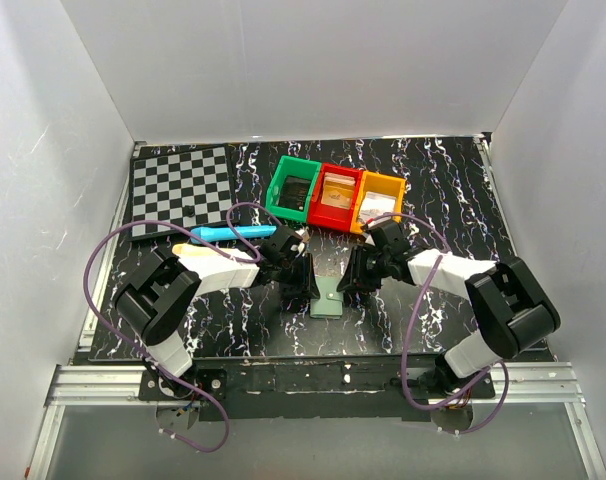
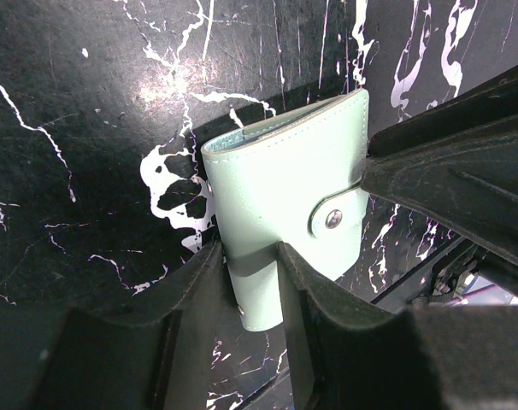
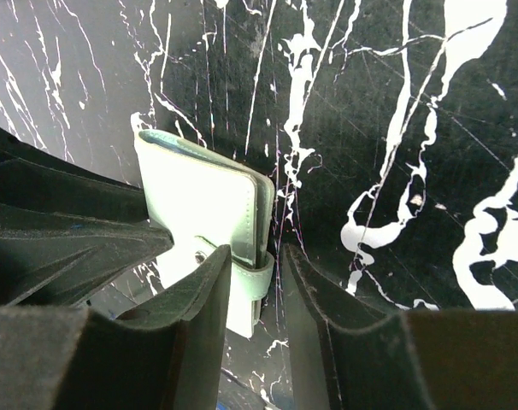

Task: Take the credit cards out of the card holder
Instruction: Open the card holder at the center of the board.

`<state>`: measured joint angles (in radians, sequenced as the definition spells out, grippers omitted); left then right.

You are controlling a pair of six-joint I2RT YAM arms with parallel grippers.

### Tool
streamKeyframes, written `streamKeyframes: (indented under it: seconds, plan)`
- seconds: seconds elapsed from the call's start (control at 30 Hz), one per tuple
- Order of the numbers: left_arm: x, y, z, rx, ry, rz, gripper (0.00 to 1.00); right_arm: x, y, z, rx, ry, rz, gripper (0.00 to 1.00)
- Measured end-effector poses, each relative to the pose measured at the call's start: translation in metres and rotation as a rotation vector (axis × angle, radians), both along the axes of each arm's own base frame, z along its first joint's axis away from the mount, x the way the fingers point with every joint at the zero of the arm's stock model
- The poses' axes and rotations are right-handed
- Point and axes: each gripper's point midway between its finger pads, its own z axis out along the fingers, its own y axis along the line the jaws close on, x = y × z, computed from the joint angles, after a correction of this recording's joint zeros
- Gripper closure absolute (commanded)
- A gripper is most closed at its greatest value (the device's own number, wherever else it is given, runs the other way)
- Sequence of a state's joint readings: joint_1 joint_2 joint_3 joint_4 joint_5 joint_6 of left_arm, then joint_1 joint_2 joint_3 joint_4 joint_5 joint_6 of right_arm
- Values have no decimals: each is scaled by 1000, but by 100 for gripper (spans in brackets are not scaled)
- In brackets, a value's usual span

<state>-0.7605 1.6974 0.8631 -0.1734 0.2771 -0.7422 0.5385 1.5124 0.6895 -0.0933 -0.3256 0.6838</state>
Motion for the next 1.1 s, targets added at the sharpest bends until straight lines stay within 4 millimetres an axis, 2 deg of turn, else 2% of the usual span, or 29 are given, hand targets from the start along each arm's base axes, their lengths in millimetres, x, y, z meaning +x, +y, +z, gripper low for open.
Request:
streamKeyframes:
  seconds: [0.37,0.47,0.57,0.6,0.8,0.93,1.1]
  plan:
    - [0,-1,0,-5,-3,0,68,-3,10,-5,38,25,36,73]
    - [0,-1,0,-6,-3,0,69,-3,11,-5,43,26,38,82]
    - [0,-1,0,-6,-3,0,69,-3,11,-5,46,27,38,96]
    - [0,-1,0,-6,-2,0,69,-3,11,-5,47,27,38,99]
    - [0,0,0,-6,0,1,66,-2,11,-3,54,22,37,99]
    - [0,4,3,-6,-15,9,57,-4,11,6,65,5,52,99]
    - [-4,18,10,-28,-46,32,46,-7,12,27,100,-41,82,99]
